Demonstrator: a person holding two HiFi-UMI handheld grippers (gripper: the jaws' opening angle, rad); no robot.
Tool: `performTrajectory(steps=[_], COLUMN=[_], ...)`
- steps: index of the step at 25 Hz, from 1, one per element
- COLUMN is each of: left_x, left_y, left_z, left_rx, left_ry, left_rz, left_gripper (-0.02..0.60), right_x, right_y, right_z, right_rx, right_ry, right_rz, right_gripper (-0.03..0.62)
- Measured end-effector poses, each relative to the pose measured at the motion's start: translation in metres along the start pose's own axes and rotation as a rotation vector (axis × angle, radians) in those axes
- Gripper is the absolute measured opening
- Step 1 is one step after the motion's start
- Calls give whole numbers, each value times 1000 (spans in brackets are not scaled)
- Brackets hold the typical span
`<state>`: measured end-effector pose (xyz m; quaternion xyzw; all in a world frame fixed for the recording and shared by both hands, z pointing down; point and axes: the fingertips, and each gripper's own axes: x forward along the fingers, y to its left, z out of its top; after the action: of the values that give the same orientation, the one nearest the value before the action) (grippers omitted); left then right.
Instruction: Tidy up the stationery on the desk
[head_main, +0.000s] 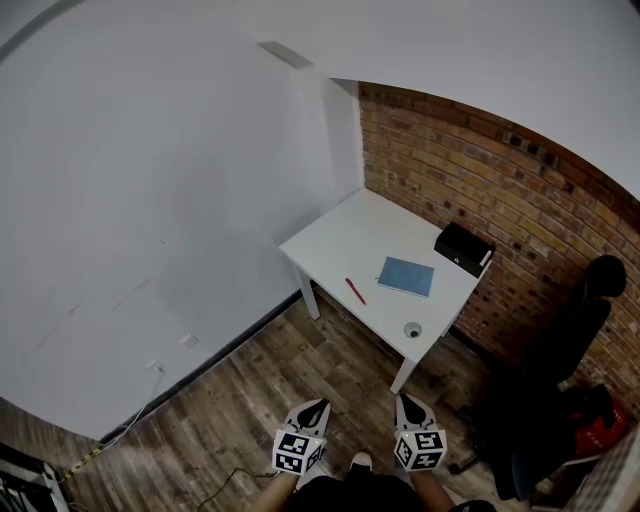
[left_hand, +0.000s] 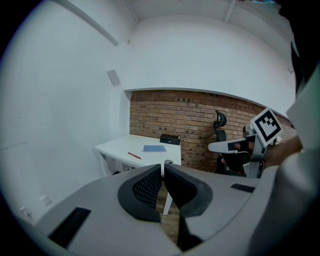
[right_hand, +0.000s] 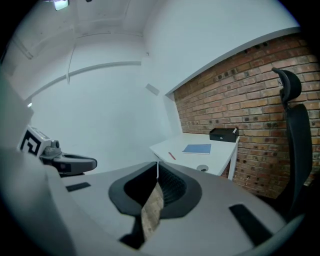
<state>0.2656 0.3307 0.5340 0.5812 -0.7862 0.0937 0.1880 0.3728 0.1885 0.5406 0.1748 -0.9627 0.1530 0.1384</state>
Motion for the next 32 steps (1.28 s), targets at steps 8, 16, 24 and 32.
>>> performTrajectory(steps=[8, 16, 24, 32], left_x=[29, 73, 139, 214], left_y=[23, 41, 75, 136], left_z=[9, 20, 45, 73], left_rx=[-18, -23, -15, 12], left_ry=[-1, -9, -3, 34], left_rz=[22, -15, -102, -210], left_gripper=[31, 31, 31, 31], right_x=[36, 70, 122, 200], right_y=[-7, -24, -46, -58], right_z=[10, 20, 39, 60], right_rx=[4, 4, 17, 52], right_ry=[9, 8, 14, 26], right_rz=[20, -12, -90, -197], right_gripper=[23, 23, 23, 23])
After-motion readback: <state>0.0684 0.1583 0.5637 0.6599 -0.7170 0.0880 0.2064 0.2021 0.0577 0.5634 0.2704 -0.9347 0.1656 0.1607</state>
